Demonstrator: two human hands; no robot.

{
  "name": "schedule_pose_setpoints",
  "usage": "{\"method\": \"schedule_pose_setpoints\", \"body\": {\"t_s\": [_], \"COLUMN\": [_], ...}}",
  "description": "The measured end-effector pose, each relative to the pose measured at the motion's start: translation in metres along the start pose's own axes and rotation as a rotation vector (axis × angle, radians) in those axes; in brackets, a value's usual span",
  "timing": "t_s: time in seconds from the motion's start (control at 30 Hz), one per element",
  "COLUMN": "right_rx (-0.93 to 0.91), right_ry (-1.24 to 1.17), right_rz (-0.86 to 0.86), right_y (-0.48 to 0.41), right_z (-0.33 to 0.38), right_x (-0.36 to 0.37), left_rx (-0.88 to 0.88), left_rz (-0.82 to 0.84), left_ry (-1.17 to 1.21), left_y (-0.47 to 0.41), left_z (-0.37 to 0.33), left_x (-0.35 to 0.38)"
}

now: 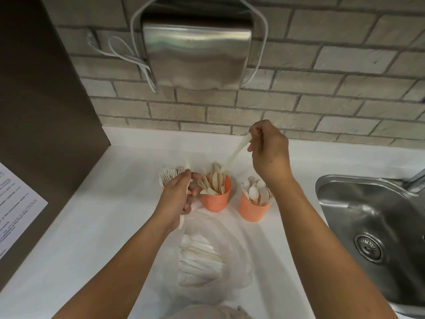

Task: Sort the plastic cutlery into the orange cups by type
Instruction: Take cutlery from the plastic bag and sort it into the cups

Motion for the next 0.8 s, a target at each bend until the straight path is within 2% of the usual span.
{"method": "schedule_pose_setpoints", "body": {"t_s": [0.13, 0.2, 0.33, 0.4, 0.47, 0.57, 0.7, 0.8], "right_rx": [-0.090, -0.135, -0.065, -0.068, -0.096, -0.046, 0.131, 0.136], "right_ry": [0.192, 0.275, 0.593, 0.693, 0.599, 0.184, -0.165, -0.309], "right_rz": [0.080, 0.159, 0.519, 0.525, 0.435, 0.313, 0.408, 0.508], "right_y": [0.007, 0.010, 0.019, 0.022, 0.024, 0.024, 0.020, 0.019], "right_z": [-0.010, -0.022, -0.042, -0.043, -0.037, -0.018, 0.006, 0.012], "right_x": [0.018, 0.035, 0.066, 0.070, 0.070, 0.065, 0.060, 0.056], "left_rx": [-0.058, -0.059, -0.043, -0.047, -0.060, -0.025, 0.059, 0.058], "left_rz": [0.020, 0.031, 0.023, 0.018, 0.031, 0.086, 0.220, 0.268], "left_ry": [0.014, -0.116, -0.391, -0.422, -0.283, -0.027, -0.068, -0.142], "left_y": [-0.001, -0.002, -0.003, -0.003, -0.002, -0.001, 0.005, 0.007], "left_z": [0.001, 0.001, 0.005, 0.006, 0.006, 0.003, -0.001, -0.003], "left_x": [0.004, 0.007, 0.003, 0.002, 0.004, 0.008, 0.013, 0.017]}}
Point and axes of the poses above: each hand's wrist, its own y-axis away from the middle knuckle, its own x-axis out of the palm, z = x × y, the point moved 2 cm from there along -y, towards the middle knuckle, and after that the axes turned 13 degrees about z, right-handed, at the moved point
